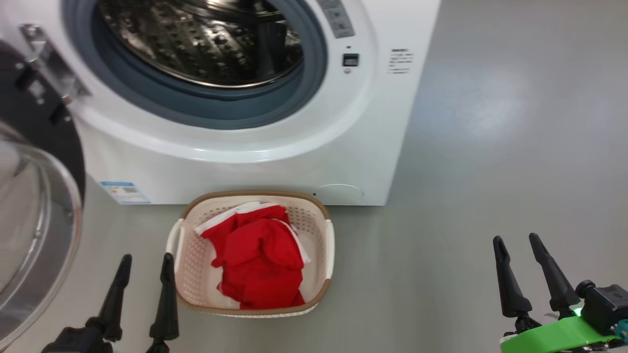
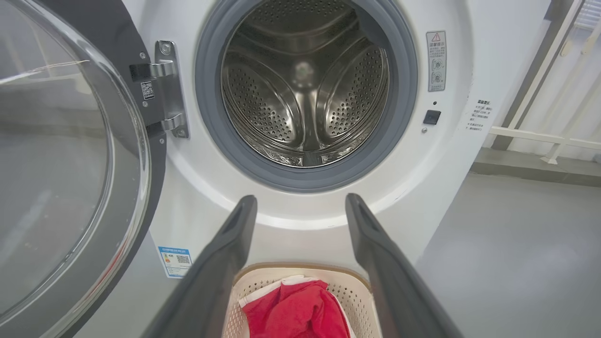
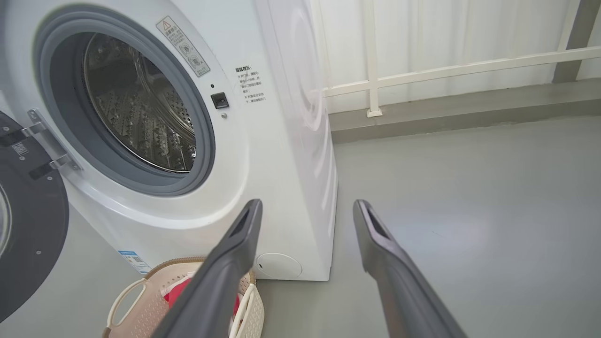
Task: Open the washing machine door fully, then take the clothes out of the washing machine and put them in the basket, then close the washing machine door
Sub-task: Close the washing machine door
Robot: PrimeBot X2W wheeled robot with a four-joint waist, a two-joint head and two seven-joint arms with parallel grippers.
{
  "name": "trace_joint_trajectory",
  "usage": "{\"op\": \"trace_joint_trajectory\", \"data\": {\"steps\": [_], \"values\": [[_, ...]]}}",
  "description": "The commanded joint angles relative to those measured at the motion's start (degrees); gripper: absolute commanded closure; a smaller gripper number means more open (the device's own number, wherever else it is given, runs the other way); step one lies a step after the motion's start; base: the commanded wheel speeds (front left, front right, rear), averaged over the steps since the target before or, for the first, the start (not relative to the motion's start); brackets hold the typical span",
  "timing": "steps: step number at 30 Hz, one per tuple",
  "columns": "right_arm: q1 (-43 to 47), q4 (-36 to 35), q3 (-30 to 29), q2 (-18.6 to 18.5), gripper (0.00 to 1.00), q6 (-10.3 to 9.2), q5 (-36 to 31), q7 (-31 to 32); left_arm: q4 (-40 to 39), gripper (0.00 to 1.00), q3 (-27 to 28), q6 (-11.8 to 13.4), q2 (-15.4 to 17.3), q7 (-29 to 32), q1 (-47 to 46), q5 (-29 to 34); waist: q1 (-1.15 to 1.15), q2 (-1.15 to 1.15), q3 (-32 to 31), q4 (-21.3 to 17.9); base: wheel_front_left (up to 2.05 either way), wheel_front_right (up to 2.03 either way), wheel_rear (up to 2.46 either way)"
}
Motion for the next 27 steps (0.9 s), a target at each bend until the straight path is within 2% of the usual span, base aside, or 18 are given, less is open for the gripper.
{"op": "trace_joint_trajectory", "data": {"steps": [1, 20, 24, 27], "values": [[-1.57, -1.01, 2.10, -1.41, 0.00, 0.37, 0.11, -0.37, -0.99, 0.00, 1.11, 0.70, 0.32, -0.28, -0.18, -0.92, 0.00, 0.00, -0.51, 3.70, 0.00, 0.00, 0.00], [-1.36, 1.36, 8.47, -4.21, 0.00, 0.37, 0.28, -0.37, 2.03, 0.00, -3.26, 4.94, 0.32, -0.28, 2.93, -4.64, 0.00, 0.00, -4.03, 22.45, 0.00, 0.00, 0.00], [-1.08, 1.69, 9.72, -4.34, 0.00, 0.37, 0.49, -0.37, 2.20, 0.00, -3.80, 5.31, 0.32, -0.28, 3.73, -4.94, 0.00, 0.00, -4.78, 25.55, 0.00, 0.00, 0.00], [-2.06, 2.21, 12.03, -4.52, 0.00, 0.37, 0.62, -0.37, 1.53, 0.00, -3.37, 6.05, 0.32, -0.28, 4.60, -5.57, 0.00, 0.00, -4.55, 26.08, 0.00, 0.00, 0.00]]}}
